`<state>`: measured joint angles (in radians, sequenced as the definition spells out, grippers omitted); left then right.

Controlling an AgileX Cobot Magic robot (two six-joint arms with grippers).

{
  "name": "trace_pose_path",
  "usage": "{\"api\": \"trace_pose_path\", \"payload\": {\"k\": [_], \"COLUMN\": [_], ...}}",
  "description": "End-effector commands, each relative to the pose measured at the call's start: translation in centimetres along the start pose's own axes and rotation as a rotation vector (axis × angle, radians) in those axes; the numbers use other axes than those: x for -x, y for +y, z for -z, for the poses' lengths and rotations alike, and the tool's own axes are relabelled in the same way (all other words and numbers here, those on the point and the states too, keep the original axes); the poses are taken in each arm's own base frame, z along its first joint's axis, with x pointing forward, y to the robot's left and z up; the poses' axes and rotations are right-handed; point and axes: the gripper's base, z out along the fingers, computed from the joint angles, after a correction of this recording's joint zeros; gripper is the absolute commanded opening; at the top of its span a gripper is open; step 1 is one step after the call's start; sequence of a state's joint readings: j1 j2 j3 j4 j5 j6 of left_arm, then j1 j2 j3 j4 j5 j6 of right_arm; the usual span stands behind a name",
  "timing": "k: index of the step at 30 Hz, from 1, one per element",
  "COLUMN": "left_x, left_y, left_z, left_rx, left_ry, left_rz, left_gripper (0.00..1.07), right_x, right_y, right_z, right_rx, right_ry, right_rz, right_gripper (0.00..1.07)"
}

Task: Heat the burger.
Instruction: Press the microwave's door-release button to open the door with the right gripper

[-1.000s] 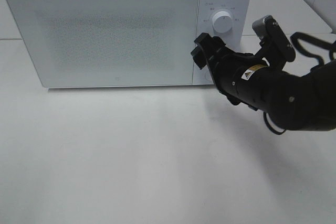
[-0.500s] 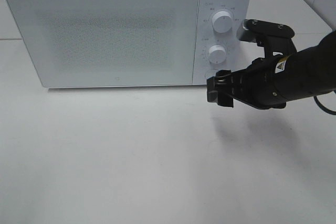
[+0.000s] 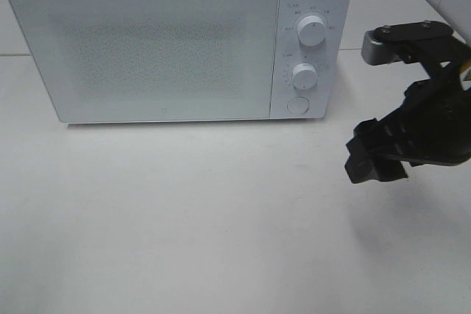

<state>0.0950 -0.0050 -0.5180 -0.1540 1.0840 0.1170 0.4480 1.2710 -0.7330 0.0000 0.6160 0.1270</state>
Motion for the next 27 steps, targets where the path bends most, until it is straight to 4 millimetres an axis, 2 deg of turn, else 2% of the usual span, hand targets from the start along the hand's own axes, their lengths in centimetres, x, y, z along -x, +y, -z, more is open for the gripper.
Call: {"api": "trace_pose_path", "payload": {"k": [1, 3, 5, 6, 8, 9, 11, 12, 14, 15, 16, 18, 20, 21, 23, 24, 25, 27], "left_x": [-0.1, -0.1, -0.1, -0.1, -0.1, -0.1, -0.1, -0.1, -0.1, -0.1, -0.1, -0.1, -0.1, -0.1, -0.1, -0.1, -0.1, -0.1], "left_y": [0.0, 0.0, 0.0, 0.0, 0.0, 0.0, 0.0, 0.0, 0.0, 0.0, 0.0, 0.0, 0.0, 0.0, 0.0, 0.0, 0.0, 0.0], "left_z": [0.2, 0.2, 0.2, 0.2, 0.2, 0.2, 0.2, 0.2, 0.2, 0.2, 0.2, 0.2, 0.2, 0.2, 0.2, 0.2, 0.2, 0.2], "left_rx": [0.003, 0.003, 0.003, 0.003, 0.003, 0.003, 0.003, 0.003, 0.003, 0.003, 0.003, 0.003, 0.003, 0.003, 0.003, 0.003, 0.003, 0.003], "left_ry": [-0.028, -0.028, -0.028, -0.028, -0.028, -0.028, -0.028, -0.028, -0.028, -0.028, -0.028, -0.028, -0.028, -0.028, -0.028, -0.028, -0.028, -0.028], "left_rz": [0.007, 0.007, 0.007, 0.007, 0.007, 0.007, 0.007, 0.007, 0.007, 0.007, 0.007, 0.007, 0.007, 0.007, 0.007, 0.007, 0.007, 0.007], "left_gripper": [0.98, 0.98, 0.98, 0.98, 0.98, 0.98, 0.98, 0.98, 0.98, 0.98, 0.98, 0.98, 0.98, 0.98, 0.98, 0.98, 0.98, 0.98], "right_x": [-0.7, -1.1, -2.4, -2.4, -3.6, -3.6, -5.0, -5.0, -6.5, -6.5, -7.6, -8.2, -9.9, -9.9, -11.7, -11.7, -13.0, -13.5], "right_y": [-0.2, -0.2, -0.4, -0.4, -0.5, -0.5, -0.7, -0.7, -1.0, -1.0, -1.3, -1.6, -2.1, -2.1, -2.4, -2.4, -2.4, -2.4], "right_z": [1.9, 2.5, 5.3, 5.3, 7.6, 7.6, 9.8, 9.8, 11.7, 11.7, 12.9, 13.3, 14.0, 14.0, 14.4, 14.4, 14.5, 14.5], "right_rx": [-0.007, -0.008, -0.004, -0.004, 0.003, 0.003, 0.008, 0.008, 0.009, 0.009, 0.003, -0.004, -0.034, -0.034, -0.058, -0.058, -0.063, -0.066], "right_ry": [0.009, 0.015, -0.024, -0.024, -0.088, -0.088, -0.162, -0.162, -0.234, -0.234, -0.281, -0.304, -0.373, -0.373, -0.436, -0.436, -0.469, -0.480], "right_rz": [0.023, 0.024, 0.029, 0.029, 0.044, 0.044, 0.066, 0.066, 0.061, 0.061, 0.043, 0.029, 0.011, 0.011, 0.003, 0.003, -0.008, -0.013], "right_gripper": [0.76, 0.76, 0.76, 0.76, 0.76, 0.76, 0.76, 0.76, 0.76, 0.76, 0.76, 0.76, 0.76, 0.76, 0.76, 0.76, 0.76, 0.76]}}
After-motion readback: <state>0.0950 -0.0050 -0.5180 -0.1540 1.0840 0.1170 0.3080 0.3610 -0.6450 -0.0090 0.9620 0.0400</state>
